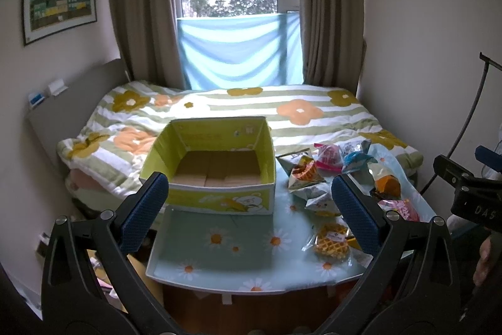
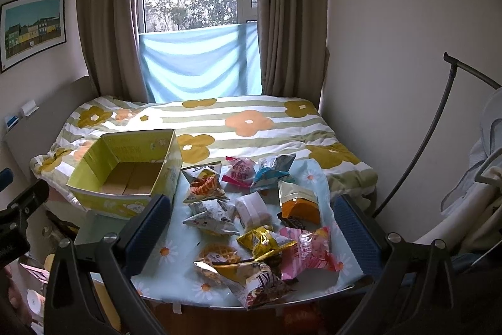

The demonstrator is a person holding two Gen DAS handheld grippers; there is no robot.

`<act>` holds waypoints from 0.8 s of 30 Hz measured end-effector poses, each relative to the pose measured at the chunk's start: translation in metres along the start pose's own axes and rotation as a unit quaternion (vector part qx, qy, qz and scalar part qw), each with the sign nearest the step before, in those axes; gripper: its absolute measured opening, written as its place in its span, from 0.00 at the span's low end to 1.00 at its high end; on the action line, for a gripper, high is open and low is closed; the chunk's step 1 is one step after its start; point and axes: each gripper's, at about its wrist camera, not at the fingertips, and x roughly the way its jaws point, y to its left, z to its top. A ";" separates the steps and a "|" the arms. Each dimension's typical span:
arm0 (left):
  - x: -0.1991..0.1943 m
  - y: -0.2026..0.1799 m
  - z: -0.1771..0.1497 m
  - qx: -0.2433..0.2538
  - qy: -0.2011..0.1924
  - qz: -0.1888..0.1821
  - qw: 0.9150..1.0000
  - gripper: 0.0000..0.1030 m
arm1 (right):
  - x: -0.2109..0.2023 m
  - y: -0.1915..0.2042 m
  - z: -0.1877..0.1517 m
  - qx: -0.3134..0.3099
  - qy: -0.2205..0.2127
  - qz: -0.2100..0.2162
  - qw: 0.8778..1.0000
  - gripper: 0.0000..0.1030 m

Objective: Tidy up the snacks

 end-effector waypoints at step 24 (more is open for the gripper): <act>0.003 0.004 0.002 -0.003 0.006 -0.005 1.000 1.00 | 0.005 0.003 -0.009 -0.001 0.007 0.001 1.000 1.00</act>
